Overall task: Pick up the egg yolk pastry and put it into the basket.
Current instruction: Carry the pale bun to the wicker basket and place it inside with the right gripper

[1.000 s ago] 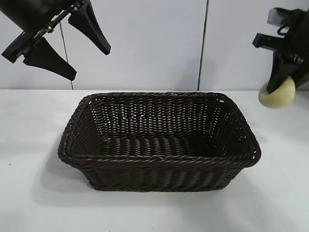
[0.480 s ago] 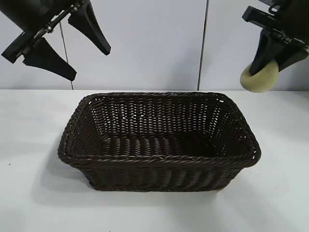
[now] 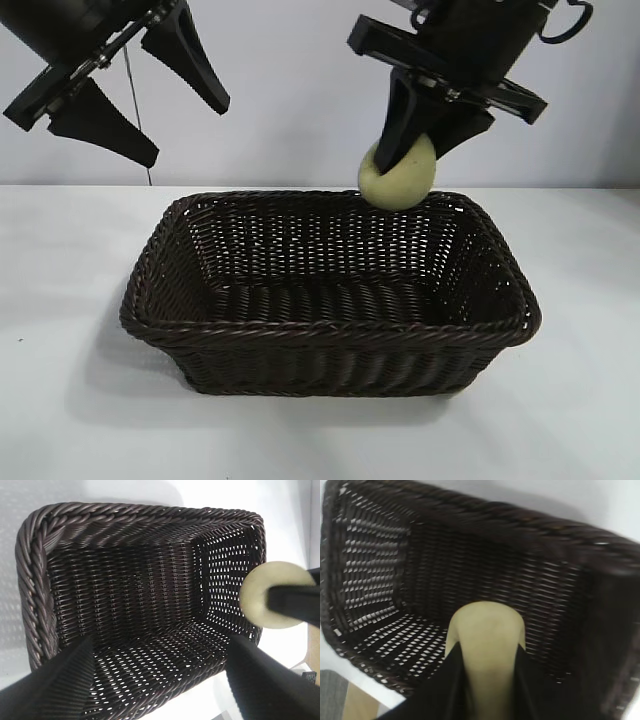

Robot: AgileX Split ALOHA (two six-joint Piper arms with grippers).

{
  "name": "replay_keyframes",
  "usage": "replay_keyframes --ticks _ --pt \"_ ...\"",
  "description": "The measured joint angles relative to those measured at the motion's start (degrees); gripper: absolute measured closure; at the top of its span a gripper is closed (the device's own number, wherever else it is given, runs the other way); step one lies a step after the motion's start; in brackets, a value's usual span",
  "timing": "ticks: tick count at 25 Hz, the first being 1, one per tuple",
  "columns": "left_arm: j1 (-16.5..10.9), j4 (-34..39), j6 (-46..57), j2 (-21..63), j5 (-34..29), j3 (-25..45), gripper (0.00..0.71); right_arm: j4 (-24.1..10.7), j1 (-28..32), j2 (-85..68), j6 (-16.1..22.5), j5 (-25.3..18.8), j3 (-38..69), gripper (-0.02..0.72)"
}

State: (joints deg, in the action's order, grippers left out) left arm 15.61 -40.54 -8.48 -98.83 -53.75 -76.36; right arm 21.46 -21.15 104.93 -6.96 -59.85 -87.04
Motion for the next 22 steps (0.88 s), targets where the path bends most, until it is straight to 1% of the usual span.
replay_keyframes --ticks 3,6,14,16,17,19,22 --pt "0.0 0.0 0.0 0.0 0.0 0.0 0.175 -0.1 -1.5 1.0 1.3 0.2 0.0 0.524" --pt "0.0 0.0 0.0 0.0 0.0 0.0 0.175 -0.4 -1.7 3.4 2.2 1.0 0.0 0.524" --pt "0.0 0.0 0.0 0.0 -0.1 0.0 0.175 -0.4 -1.7 11.2 2.5 1.7 0.0 0.524" --pt "0.0 0.0 0.0 0.0 -0.2 0.0 0.175 -0.4 -1.7 11.4 2.5 2.0 0.0 0.512" --pt "0.0 0.0 0.0 0.0 -0.2 0.0 0.175 -0.4 -1.7 11.4 2.5 2.2 -0.1 0.495" --pt "0.0 0.0 0.0 0.0 -0.3 0.0 0.175 -0.3 -1.7 11.4 2.5 2.3 -0.3 0.436" --pt "0.0 0.0 0.0 0.0 -0.3 0.0 0.175 -0.1 -1.7 11.4 2.5 2.2 -0.4 0.308"
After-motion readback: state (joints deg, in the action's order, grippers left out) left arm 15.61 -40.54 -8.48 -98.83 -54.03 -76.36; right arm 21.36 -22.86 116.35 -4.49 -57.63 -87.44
